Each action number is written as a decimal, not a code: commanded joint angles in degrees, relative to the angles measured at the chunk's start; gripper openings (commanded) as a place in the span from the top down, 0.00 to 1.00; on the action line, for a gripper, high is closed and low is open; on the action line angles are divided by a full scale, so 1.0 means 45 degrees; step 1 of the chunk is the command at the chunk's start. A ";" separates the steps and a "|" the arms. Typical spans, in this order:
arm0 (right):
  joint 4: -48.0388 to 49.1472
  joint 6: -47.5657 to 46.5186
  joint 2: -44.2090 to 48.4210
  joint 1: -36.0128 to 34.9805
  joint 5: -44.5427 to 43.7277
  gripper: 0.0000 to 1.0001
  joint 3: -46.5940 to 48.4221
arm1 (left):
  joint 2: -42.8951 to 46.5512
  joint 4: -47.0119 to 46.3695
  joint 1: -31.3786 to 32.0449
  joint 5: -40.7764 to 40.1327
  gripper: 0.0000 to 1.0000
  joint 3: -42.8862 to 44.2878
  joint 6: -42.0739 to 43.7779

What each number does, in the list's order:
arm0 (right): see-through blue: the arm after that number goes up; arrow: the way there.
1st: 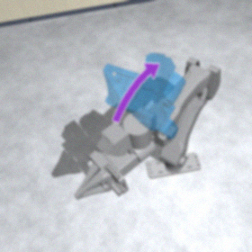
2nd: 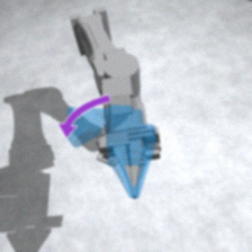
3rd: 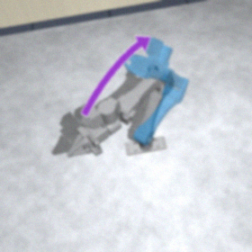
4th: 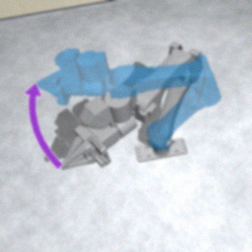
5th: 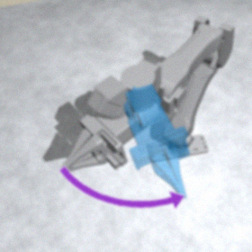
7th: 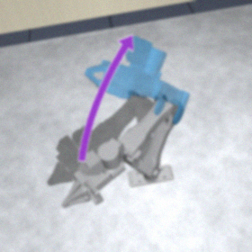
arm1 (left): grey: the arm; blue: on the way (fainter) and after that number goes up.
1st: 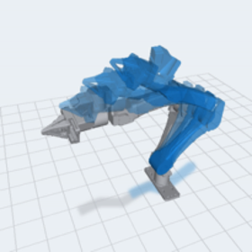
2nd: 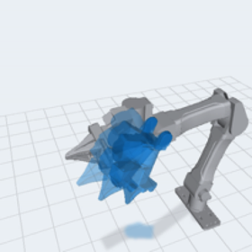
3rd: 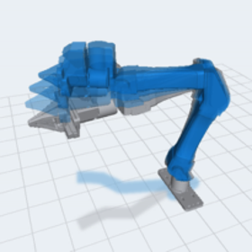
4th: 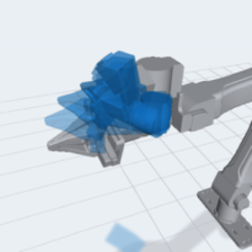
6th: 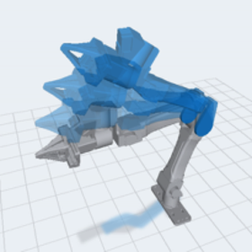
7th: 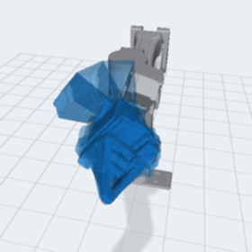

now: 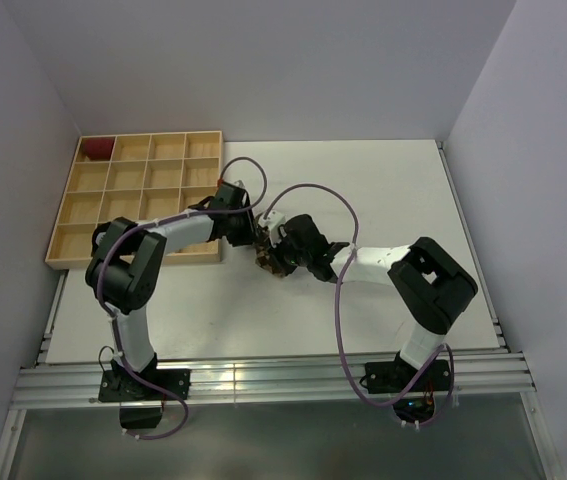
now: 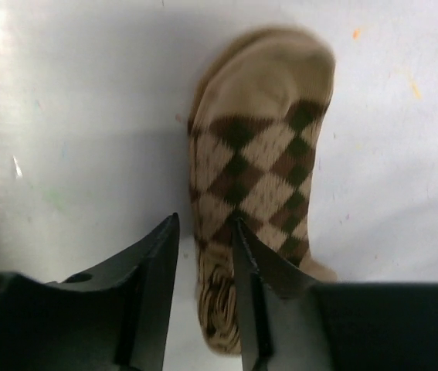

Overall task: Roll the socks
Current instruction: Roll the sock at the center of the board.

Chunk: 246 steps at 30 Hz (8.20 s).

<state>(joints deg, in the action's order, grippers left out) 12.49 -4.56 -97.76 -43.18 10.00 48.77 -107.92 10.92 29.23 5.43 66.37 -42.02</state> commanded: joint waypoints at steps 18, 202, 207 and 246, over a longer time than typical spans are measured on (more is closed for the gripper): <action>-0.1642 -0.1155 -0.0229 -0.0190 0.2114 1.00 0.1133 | -0.2092 -0.0199 0.0417 0.0492 0.75 0.2438 0.1915; -0.3460 0.0388 -0.1168 -0.0912 0.0240 1.00 0.1116 | 0.6833 0.2692 -0.0168 -0.3572 0.39 -0.3670 -0.4939; -0.3206 0.0349 -0.0699 -0.1068 -0.0327 1.00 0.0802 | 0.7146 0.1795 0.0300 -0.2654 0.43 -0.5505 -0.5817; -0.2502 -0.0159 0.1488 -0.3158 -0.2808 1.00 -0.0488 | -0.1487 -0.0609 0.0965 -0.0602 0.64 0.0661 -0.4041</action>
<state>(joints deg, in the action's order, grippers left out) 5.30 -3.11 -93.65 -54.85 -2.55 47.44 -111.98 7.66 33.36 3.33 68.58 -61.91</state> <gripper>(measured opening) 0.042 0.359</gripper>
